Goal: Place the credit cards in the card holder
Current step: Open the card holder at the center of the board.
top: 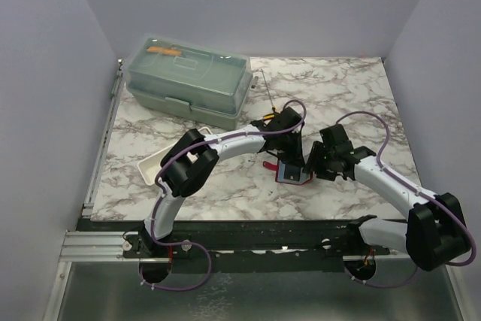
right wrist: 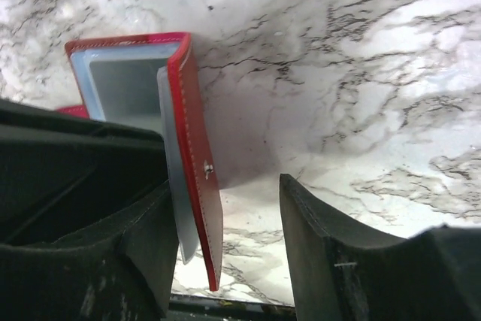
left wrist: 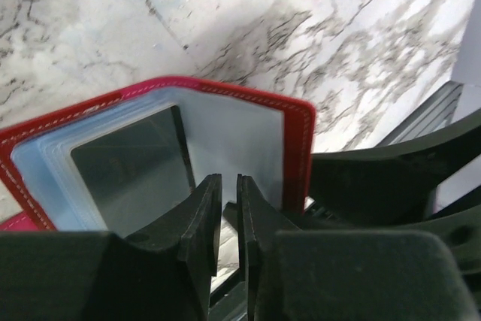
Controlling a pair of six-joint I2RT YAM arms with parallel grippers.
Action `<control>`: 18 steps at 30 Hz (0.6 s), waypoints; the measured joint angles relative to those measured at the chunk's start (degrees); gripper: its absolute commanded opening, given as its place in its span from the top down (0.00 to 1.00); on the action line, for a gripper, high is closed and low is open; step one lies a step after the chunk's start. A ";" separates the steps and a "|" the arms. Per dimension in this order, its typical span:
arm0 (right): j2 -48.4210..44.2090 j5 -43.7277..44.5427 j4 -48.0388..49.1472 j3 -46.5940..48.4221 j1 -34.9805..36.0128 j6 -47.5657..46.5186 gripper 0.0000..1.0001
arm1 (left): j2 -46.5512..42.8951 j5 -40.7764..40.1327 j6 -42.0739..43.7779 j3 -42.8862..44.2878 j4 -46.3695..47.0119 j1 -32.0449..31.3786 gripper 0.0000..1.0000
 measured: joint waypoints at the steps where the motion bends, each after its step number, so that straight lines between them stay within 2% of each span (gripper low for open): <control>1: -0.39 0.66 0.50 -0.35 -0.17 0.66 0.48 | -0.26 -0.22 0.07 -0.87 0.28 0.00 0.74; 4: 0.26 1.14 2.60 -1.53 -0.66 1.42 0.71 | -2.10 -1.20 0.66 -4.74 -0.04 0.35 0.62; 7: 1.29 -0.39 7.34 -3.08 -0.83 -0.02 0.82 | -6.73 -2.62 1.70 -10.73 -1.36 2.10 0.57; 10: 1.62 -5.31 12.76 -4.57 -1.01 -3.54 0.88 | -12.46 -4.20 2.49 -15.80 -2.54 4.81 0.50; 15: 4.09 -17.18 22.38 -6.23 -1.09 -9.40 0.96 | -18.18 -6.71 2.67 -22.01 -2.75 7.04 0.46; 18: 8.85 -24.26 27.50 -6.23 -1.09 -11.39 0.97 | -19.30 -7.76 2.69 -25.18 -2.99 7.28 0.45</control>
